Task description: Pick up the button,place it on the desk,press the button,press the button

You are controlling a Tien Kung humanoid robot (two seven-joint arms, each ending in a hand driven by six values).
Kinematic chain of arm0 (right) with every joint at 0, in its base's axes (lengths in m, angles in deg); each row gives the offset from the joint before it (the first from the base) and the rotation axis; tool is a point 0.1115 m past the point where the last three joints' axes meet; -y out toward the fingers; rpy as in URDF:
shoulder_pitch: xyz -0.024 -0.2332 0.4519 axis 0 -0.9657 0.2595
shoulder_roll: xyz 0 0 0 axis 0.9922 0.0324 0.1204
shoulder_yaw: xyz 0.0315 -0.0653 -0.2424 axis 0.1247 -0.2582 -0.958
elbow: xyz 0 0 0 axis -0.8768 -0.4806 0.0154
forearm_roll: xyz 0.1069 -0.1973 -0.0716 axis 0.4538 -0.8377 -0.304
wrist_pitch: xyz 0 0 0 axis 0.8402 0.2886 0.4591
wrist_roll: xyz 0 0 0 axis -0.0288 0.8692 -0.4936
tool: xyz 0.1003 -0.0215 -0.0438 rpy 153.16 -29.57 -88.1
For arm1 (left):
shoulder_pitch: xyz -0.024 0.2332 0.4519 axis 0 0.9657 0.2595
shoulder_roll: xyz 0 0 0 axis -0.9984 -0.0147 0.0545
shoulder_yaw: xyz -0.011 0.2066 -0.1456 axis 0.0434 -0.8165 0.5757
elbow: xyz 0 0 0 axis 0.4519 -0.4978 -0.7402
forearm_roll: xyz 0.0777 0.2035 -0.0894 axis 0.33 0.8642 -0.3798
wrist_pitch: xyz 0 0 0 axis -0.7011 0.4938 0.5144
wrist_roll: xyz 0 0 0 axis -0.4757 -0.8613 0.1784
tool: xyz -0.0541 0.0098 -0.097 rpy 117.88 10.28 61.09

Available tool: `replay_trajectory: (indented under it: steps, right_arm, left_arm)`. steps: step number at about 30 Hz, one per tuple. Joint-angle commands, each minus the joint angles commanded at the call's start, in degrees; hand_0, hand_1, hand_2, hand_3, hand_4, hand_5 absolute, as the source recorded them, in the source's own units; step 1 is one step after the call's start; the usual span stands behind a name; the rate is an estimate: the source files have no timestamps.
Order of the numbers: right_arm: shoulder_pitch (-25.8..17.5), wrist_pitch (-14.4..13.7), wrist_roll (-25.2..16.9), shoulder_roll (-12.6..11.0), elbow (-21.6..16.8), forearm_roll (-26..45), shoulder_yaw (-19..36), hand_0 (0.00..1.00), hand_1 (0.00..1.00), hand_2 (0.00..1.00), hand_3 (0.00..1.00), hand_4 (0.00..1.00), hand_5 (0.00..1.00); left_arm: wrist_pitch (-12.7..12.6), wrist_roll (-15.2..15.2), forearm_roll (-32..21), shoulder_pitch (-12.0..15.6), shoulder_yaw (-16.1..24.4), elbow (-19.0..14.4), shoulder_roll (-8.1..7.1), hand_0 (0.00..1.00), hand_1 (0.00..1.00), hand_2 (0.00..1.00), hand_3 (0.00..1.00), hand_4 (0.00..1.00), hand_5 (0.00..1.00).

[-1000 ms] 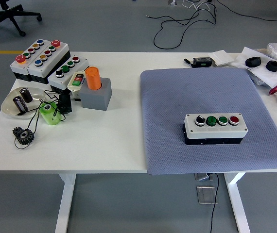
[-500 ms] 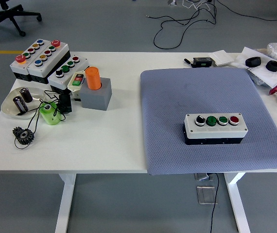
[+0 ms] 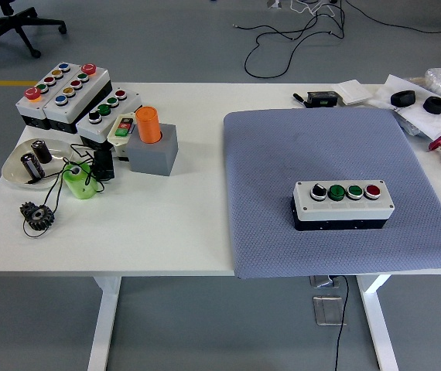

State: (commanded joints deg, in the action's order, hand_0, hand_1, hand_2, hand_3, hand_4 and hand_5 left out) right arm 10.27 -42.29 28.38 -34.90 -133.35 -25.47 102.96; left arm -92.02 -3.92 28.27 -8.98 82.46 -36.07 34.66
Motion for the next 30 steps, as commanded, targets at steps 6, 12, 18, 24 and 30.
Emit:
replay_trajectory:
  steps: [6, 12, 18, 24, 30]
  right_arm:
    - [0.0, -0.7, -1.0, -0.1, 0.3, 4.3, -0.2, 0.946, 0.876, 0.914, 0.890, 0.838, 0.553]
    - [0.0, -2.0, -1.6, -0.1, 0.2, 5.6, -0.5, 0.929, 0.863, 0.894, 0.866, 0.819, 0.528]
    - [0.0, -3.3, -2.5, -0.1, 0.1, 6.7, -0.7, 0.917, 0.850, 0.883, 0.849, 0.807, 0.523]
    - [-0.3, -3.9, -3.0, -0.3, 0.1, 7.4, -0.8, 0.909, 0.847, 0.879, 0.842, 0.796, 0.497]
    - [-0.6, -3.9, -3.0, -0.3, 0.1, 7.9, -1.0, 0.909, 0.847, 0.879, 0.842, 0.796, 0.497]
  left_arm:
    - [0.0, 0.0, 0.0, -0.2, 0.0, 0.0, 0.02, 0.647, 0.662, 0.641, 0.577, 0.298, 0.998]
    - [0.0, 0.0, -0.3, 0.0, -0.9, 0.1, 0.02, 0.647, 0.663, 0.639, 0.577, 0.299, 0.998]
    - [0.0, 0.0, -0.8, 0.2, -2.0, 0.0, -0.08, 0.648, 0.663, 0.640, 0.578, 0.299, 0.998]
    - [0.0, 0.0, -1.2, 0.3, -3.1, 0.1, -0.25, 0.648, 0.663, 0.640, 0.578, 0.298, 0.998]
    - [0.0, 0.0, -1.7, 0.6, -3.9, 0.1, -0.27, 0.648, 0.663, 0.640, 0.578, 0.298, 0.998]
